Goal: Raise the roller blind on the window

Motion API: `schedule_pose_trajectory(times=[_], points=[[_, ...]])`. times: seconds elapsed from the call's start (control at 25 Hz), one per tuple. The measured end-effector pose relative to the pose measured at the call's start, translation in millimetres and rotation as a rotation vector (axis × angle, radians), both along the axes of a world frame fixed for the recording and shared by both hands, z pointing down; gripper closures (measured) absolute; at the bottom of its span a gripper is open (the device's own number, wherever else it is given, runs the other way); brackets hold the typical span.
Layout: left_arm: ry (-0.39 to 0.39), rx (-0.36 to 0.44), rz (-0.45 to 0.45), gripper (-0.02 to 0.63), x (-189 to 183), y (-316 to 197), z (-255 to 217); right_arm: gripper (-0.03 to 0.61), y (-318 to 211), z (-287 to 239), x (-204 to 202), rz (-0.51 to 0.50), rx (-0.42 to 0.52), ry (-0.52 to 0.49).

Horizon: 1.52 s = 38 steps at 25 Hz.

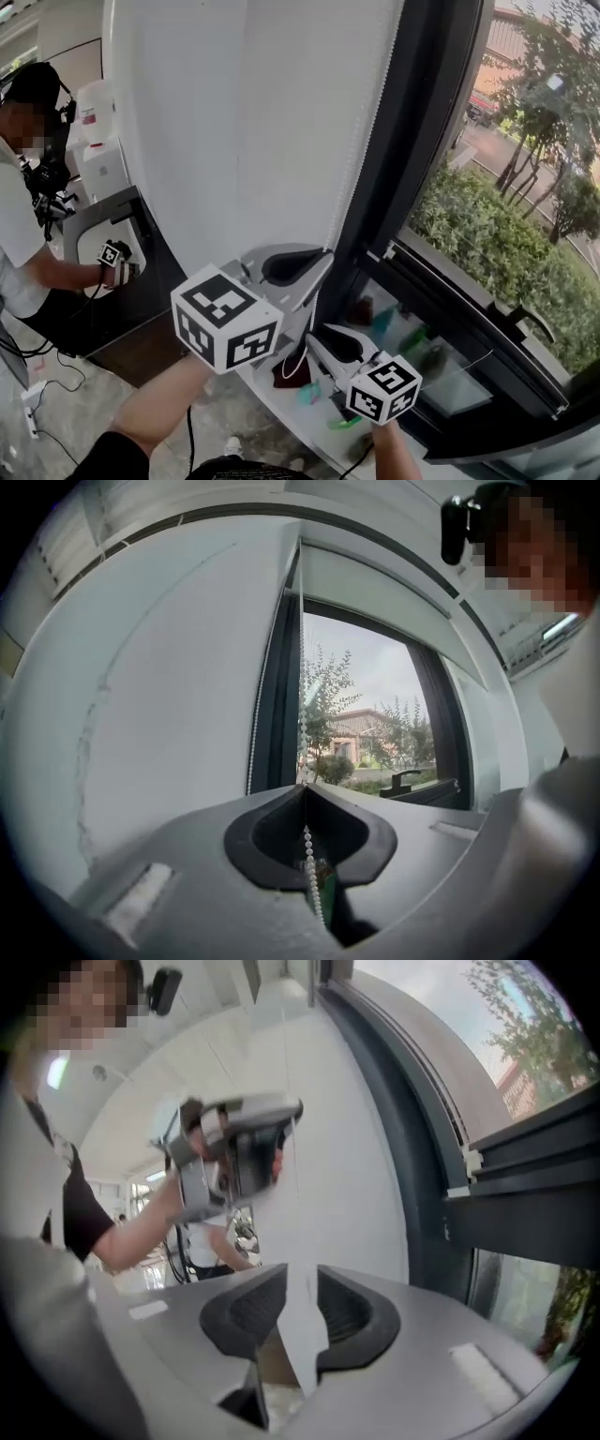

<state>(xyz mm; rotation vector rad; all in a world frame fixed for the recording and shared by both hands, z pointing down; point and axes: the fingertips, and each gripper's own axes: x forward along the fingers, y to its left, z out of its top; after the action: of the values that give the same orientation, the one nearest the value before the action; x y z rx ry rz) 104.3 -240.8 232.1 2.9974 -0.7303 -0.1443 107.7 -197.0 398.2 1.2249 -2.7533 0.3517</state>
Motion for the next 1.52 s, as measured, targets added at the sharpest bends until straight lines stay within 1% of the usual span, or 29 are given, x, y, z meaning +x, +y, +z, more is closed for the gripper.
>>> schedule_pose_trajectory(times=[0.04, 0.08, 0.12, 0.16, 0.24, 0.36, 0.44, 0.52, 0.6, 0.68, 0.72, 0.76, 0.84, 0.92, 0.96, 1.0, 1.04, 1.16, 1.24, 1.28, 1.32, 1.36, 1.44, 1.48, 1.52], points=[[-0.015, -0.009, -0.002, 0.603, 0.2, -1.2, 7.3, 0.449, 2.5, -20.9, 0.5, -0.022, 0.02, -0.071], [-0.026, -0.03, 0.003, 0.603, 1.3, -2.1, 16.6, 0.414, 3.4, -45.8, 2.3, -0.036, 0.05, -0.136], [-0.039, -0.056, 0.01, 0.601, 3.0, -2.3, 28.3, 0.392, 2.4, -71.6, 5.3, -0.037, 0.088, -0.182], [-0.057, -0.08, 0.016, 0.603, 5.3, -1.9, 42.0, 0.391, 0.1, -96.5, 8.7, -0.028, 0.131, -0.206], [-0.108, -0.117, 0.026, 0.601, 10.6, 0.7, 71.9, 0.391, -6.3, -139.6, 12.3, -0.002, 0.213, -0.206], [-0.172, -0.148, 0.039, 0.601, 15.6, 5.7, 105.4, 0.393, -17.8, -186.5, 7.1, 0.023, 0.31, -0.154], [-0.18, -0.158, 0.047, 0.601, 16.1, 9.0, 114.6, 0.418, -24.9, -206.0, 1.3, 0.032, 0.346, -0.121], [-0.168, -0.157, 0.046, 0.601, 14.4, 12.1, 116.1, 0.449, -30.2, -217.8, -5.6, 0.025, 0.36, -0.113], [-0.158, -0.145, 0.04, 0.601, 12.8, 14.5, 116.3, 0.46, -34.0, -224.1, -11.6, 0.015, 0.365, -0.113], [-0.151, -0.147, 0.038, 0.601, 12.3, 17.0, 120.0, 0.48, -37.1, -226.4, -13.6, 0.021, 0.371, -0.111], [-0.144, -0.152, 0.039, 0.601, 11.8, 17.8, 121.9, 0.541, -38.0, -226.4, -14.1, 0.022, 0.373, -0.113], [-0.135, -0.154, 0.039, 0.601, 10.8, 18.2, 122.8, 0.561, -38.4, -226.0, -15.1, 0.016, 0.374, -0.119], [-0.131, -0.135, 0.037, 0.601, 6.5, 18.7, 122.3, 0.566, -39.8, -225.0, -14.6, 0.013, 0.386, -0.133], [-0.152, -0.097, 0.021, 0.601, -0.6, 19.8, 120.0, 0.568, -40.7, -221.8, -10.3, 0.036, 0.409, -0.137], [-0.153, -0.085, 0.008, 0.583, -4.7, 20.1, 117.1, 0.572, -39.2, -219.9, -9.1, 0.04, 0.414, -0.147], [-0.138, -0.08, -0.004, 0.528, -9.1, 20.0, 112.1, 0.572, -36.7, -218.5, -8.9, 0.035, 0.416, -0.159], [-0.107, -0.083, -0.013, 0.515, -13.5, 19.7, 104.7, 0.572, -34.1, -217.1, -9.2, 0.029, 0.416, -0.166], [0.001, -0.087, -0.018, 0.515, -23.7, 20.2, 74.8, 0.572, -33.7, -202.7, -9.4, 0.031, 0.405, -0.121], [0.043, -0.055, -0.031, 0.517, -28.1, 22.2, 53.5, 0.572, -36.7, -182.3, -10.5, 0.038, 0.375, -0.077], [0.049, -0.037, -0.042, 0.517, -29.2, 22.7, 44.6, 0.572, -38.4, -169.3, -11.7, 0.043, 0.356, -0.053], [0.042, -0.023, -0.052, 0.517, -29.2, 22.5, 39.0, 0.572, -40.3, -154.2, -13.1, 0.051, 0.333, -0.026], [0.02, -0.019, -0.062, 0.517, -28.1, 21.4, 38.7, 0.572, -42.5, -137.2, -13.9, 0.062, 0.307, 0.001], [-0.056, -0.033, -0.076, 0.535, -23.7, 19.0, 52.3, 0.572, -46.6, -102.9, -11.7, 0.09, 0.249, 0.042], [-0.076, -0.042, -0.078, 0.534, -21.9, 19.1, 60.2, 0.572, -47.1, -88.8, -9.9, 0.1, 0.226, 0.054], [-0.076, -0.051, -0.079, 0.534, -21.3, 19.8, 65.6, 0.572, -46.4, -78.4, -8.6, 0.107, 0.21, 0.058]])
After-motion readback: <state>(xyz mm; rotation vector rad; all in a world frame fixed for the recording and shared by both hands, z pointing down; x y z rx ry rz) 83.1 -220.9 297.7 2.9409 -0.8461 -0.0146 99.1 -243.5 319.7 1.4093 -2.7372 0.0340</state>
